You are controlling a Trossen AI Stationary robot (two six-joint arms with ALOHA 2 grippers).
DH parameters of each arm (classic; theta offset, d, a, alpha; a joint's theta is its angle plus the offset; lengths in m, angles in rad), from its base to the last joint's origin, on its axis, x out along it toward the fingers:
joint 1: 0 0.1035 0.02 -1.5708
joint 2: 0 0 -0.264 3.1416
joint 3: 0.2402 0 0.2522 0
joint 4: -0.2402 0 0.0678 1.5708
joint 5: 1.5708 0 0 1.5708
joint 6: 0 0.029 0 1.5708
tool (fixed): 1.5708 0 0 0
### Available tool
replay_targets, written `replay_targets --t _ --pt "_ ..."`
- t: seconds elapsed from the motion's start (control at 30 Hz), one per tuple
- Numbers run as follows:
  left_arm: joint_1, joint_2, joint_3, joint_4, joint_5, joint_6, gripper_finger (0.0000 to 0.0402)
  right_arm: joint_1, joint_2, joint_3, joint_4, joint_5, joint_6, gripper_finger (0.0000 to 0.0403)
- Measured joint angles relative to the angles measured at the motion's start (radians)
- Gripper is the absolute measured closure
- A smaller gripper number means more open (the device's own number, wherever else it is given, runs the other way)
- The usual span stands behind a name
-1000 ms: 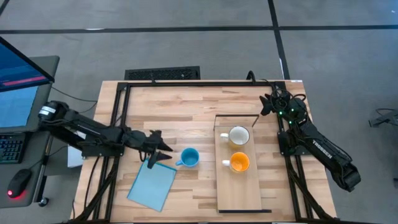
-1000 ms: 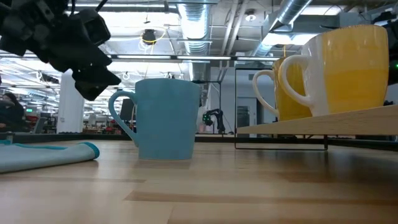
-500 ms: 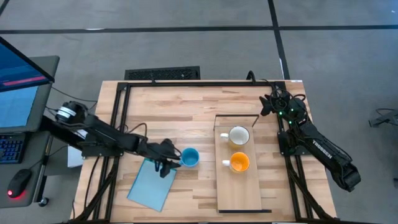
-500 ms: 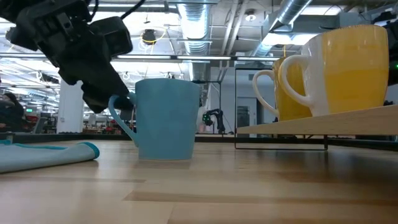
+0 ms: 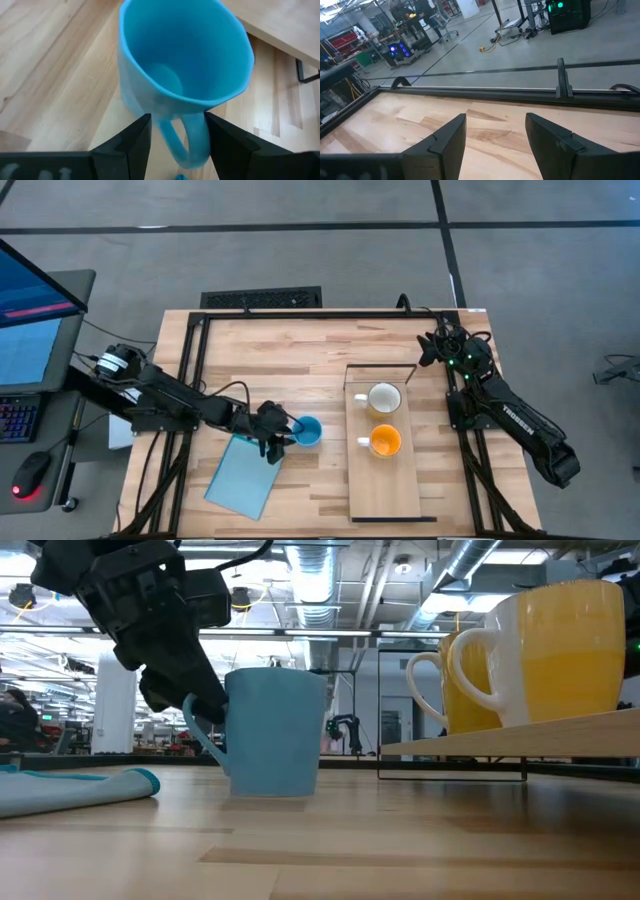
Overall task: Stack small to large cups/mugs on shelf
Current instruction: Put the blue cup on the shelf
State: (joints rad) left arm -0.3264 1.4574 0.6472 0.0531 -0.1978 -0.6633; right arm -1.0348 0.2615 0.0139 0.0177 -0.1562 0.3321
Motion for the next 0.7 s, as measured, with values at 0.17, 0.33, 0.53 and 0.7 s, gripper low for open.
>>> replay_targets --t 0.17,0.33,0.53,0.7 --pt "0.0 0.0 0.0 -0.027 -0.029 -0.042 0.0233 0.0 0.0 0.0 0.0 0.0 0.0 0.0177" --pt "0.0 0.0 0.0 -0.033 -0.038 -0.04 0.0233 0.0 0.0 0.0 0.0 0.0 0.0 0.0177" --pt "0.001 0.0 0.0 -0.05 -0.053 -0.025 0.027 0.0 0.0 0.0 0.0 0.0 0.0 0.0177" --pt "0.001 0.0 0.0 -0.039 -0.053 0.006 0.0328 0.0 0.0 0.0 0.0 0.0 0.0 0.0177"
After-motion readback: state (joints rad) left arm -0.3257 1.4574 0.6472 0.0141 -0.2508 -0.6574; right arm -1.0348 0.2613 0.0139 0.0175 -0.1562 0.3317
